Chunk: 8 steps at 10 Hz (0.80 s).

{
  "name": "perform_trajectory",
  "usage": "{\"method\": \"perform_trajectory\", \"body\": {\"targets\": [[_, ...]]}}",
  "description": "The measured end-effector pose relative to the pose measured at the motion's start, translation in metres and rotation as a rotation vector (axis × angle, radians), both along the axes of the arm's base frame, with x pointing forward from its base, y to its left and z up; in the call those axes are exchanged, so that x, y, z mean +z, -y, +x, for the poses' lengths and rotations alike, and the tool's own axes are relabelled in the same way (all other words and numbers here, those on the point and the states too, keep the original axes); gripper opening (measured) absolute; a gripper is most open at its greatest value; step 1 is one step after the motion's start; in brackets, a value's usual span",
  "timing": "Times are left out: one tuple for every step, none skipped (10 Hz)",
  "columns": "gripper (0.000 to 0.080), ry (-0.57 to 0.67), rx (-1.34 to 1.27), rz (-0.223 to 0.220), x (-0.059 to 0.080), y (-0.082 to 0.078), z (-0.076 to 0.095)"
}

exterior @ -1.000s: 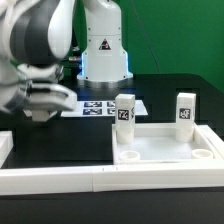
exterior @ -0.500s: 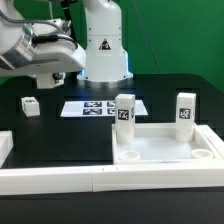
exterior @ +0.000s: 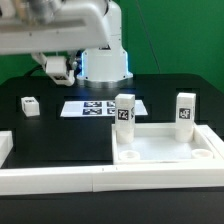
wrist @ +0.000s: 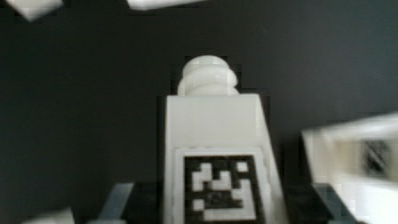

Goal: Assemble square table

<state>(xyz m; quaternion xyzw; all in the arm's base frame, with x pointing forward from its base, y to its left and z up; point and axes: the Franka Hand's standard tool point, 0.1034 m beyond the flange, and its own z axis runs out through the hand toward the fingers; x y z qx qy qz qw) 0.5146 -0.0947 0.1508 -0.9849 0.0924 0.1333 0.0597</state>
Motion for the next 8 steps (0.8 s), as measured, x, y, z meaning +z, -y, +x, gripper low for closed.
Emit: {"method": "perform_trajectory", "body": {"targets": [[0.0287,0.053,0.003,-0.01,0.005,0.0,0.005],[0.0287,0.144,-0.007,-0.04,0.004,0.003,0.01],[0.0287,0.206,-0.012,-0.06,0.003,0.004,0.009],[0.0287,0.273,-0.02,-0.083,0.002,0.006,0.009],[0.0287,0.33,-0.065,-0.127,0.005,0.002,0.017],[0.0287,0.387,-0.071,-0.168,0.013,-0.029,0.033],[0.0287,0.477,-0.096,-0.168,0.022,-0.067,0.053],[0.0287,0.571,-0.147,-0.166,0.028,-0.092,0.068]]}}
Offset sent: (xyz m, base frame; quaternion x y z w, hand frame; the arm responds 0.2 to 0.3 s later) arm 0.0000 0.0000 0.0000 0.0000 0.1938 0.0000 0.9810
